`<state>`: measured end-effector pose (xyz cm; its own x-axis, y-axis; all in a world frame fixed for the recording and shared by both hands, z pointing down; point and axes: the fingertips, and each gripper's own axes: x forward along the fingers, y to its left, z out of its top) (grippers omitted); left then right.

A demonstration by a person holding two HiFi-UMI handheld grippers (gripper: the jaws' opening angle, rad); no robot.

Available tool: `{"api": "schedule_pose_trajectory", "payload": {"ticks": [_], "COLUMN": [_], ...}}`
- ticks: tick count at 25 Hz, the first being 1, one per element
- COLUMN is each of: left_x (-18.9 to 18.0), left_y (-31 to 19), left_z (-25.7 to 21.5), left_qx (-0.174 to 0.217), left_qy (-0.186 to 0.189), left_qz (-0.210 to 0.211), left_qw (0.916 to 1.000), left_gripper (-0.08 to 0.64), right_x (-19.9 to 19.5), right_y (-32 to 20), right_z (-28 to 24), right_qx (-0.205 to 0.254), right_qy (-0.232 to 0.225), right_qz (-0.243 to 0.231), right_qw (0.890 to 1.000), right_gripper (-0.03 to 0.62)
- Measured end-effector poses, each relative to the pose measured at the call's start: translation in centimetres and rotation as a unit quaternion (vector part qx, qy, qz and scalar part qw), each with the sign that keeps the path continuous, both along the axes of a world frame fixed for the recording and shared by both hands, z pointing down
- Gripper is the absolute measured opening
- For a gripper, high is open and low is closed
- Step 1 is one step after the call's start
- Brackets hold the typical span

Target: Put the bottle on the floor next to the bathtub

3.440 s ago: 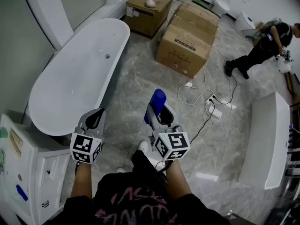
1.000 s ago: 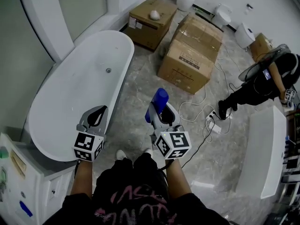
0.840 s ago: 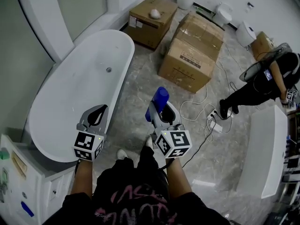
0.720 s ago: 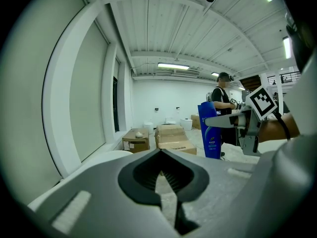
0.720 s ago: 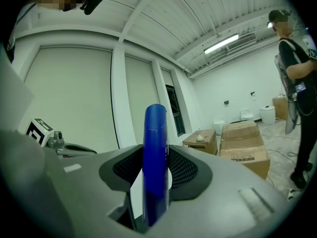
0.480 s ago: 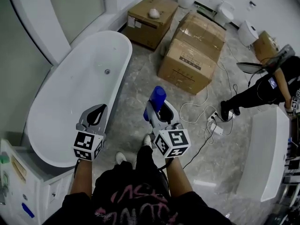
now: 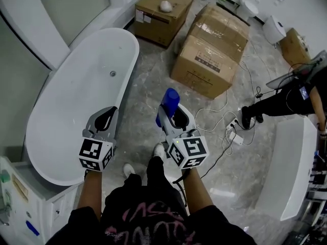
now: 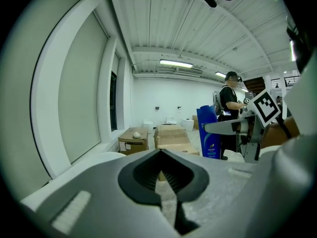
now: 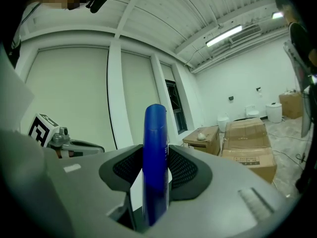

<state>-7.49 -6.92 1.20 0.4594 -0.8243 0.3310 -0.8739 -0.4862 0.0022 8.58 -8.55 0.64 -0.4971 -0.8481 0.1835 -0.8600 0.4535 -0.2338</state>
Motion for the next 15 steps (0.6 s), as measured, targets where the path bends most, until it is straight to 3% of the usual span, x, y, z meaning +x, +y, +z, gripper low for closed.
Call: {"api": "schedule_pose_trajectory", "payload": {"ticks": [15], "left_x": [0.7], "left_y": [-6.4], "left_z": [2.3], "left_qx": [-0.001], "left_qy": [0.013], "left_qz": [-0.038], "left_qw": [0.9992], "left_gripper": [0.0], "right_x": [1.2], "right_y": [-5.7], "right_z": [4.2], "right_qx": [-0.022], "right_qy": [0.007], "right_qz": [-0.027], "right_qw": [0.999], "right_gripper": [0.183]}}
